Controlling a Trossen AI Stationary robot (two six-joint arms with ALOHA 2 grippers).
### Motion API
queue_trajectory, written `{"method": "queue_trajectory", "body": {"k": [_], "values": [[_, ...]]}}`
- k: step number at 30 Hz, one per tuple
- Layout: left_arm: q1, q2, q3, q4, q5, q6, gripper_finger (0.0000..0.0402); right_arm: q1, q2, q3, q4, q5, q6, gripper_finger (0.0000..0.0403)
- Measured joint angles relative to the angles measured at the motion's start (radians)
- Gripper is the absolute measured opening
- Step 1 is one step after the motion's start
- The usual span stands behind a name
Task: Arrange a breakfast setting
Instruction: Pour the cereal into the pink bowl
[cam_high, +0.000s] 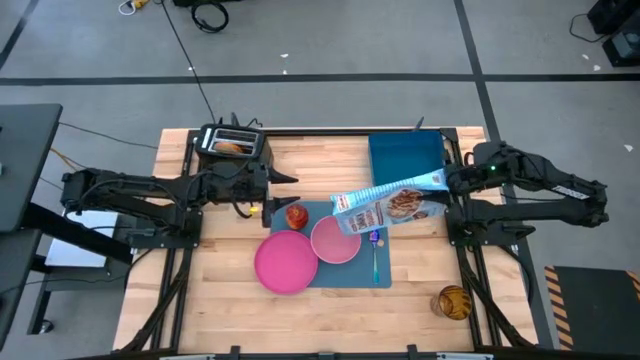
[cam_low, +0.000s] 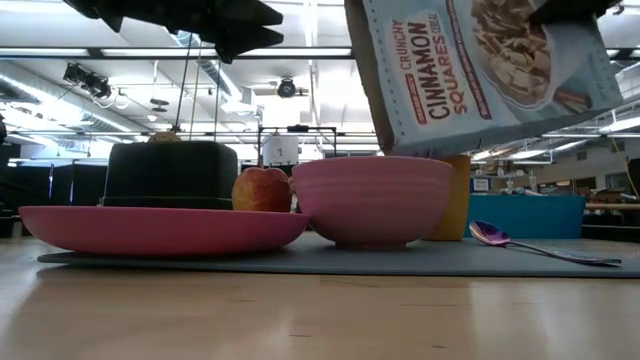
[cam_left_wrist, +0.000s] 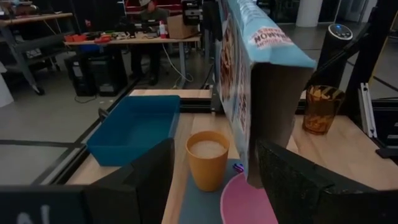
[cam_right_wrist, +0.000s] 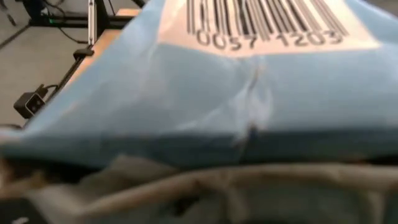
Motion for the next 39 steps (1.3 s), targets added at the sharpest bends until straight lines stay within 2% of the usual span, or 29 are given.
{"method": "queue_trajectory", "body": {"k": [17, 39], "values": [[0.023, -0.007, 0.0, -0.003, 0.023, -0.047, 0.0231, 0.019, 0.208, 0.165, -0.051, -0.057, -0.173, 0.0143], [0.023, -0.007, 0.0, -0.004, 0.023, -0.049, 0.0231, 0.093, 0.311, 0.277, -0.13, 0.034, -0.217, 0.0142]]}}
